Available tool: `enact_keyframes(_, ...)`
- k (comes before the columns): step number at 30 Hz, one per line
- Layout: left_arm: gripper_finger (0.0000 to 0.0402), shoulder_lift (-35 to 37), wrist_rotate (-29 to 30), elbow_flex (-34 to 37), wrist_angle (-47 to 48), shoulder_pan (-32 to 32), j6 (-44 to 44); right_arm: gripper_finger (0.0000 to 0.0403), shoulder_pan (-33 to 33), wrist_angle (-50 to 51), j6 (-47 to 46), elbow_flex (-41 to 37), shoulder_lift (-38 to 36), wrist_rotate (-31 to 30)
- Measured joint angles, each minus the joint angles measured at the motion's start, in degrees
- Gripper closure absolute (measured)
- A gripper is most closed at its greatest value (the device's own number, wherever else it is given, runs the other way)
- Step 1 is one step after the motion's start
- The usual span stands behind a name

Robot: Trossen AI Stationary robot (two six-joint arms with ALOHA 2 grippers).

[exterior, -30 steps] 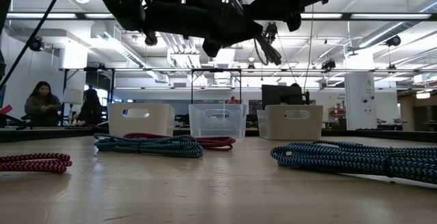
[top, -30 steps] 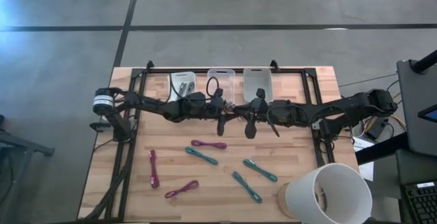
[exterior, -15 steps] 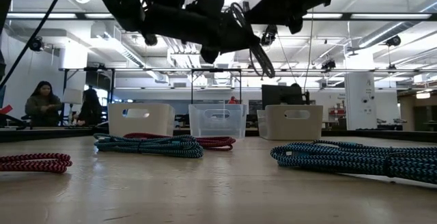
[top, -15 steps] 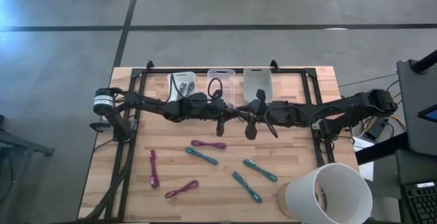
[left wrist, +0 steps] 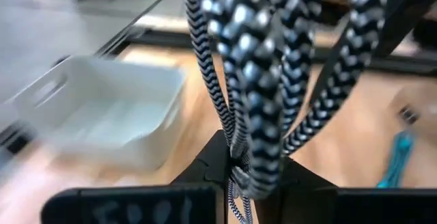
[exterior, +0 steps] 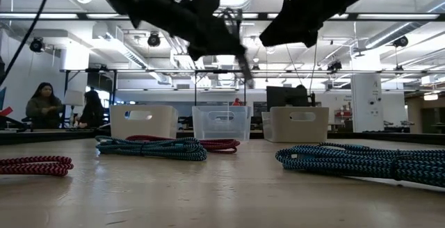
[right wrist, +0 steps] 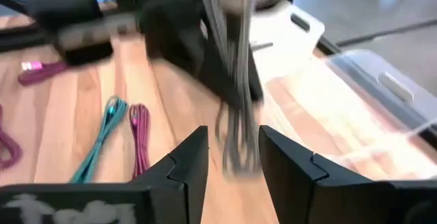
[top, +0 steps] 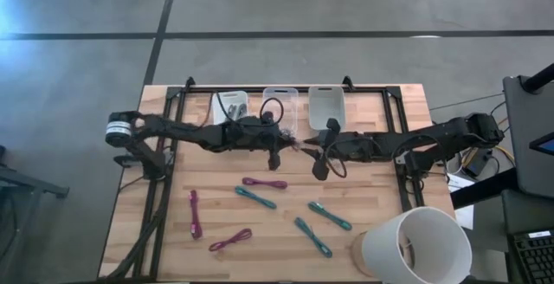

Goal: Pick & Place USB Port
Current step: Put the gray charger cable into the white bin

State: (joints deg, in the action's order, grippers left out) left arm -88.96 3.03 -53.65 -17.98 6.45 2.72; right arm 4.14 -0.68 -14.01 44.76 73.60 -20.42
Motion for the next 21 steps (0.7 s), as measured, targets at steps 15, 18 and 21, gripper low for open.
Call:
enact_keyframes(15,0.0367,22.7,18.1,0.0,41.8,8.3,16.5,0.0292,0.0,0.2,-1.0,0.0,0.0,-0.1)
enact_keyframes(18,0.0367,22.9,17.8,0.0,45.2,13.7,18.5,0.0297,0.0,-0.2,-1.0,0.0,0.0,-0.1)
enact_keyframes(21,0.0367,21.3,15.6,0.1,46.5,19.2,20.2,0.0301,0.0,-0.2,-1.0,0.0,0.0,-0.1)
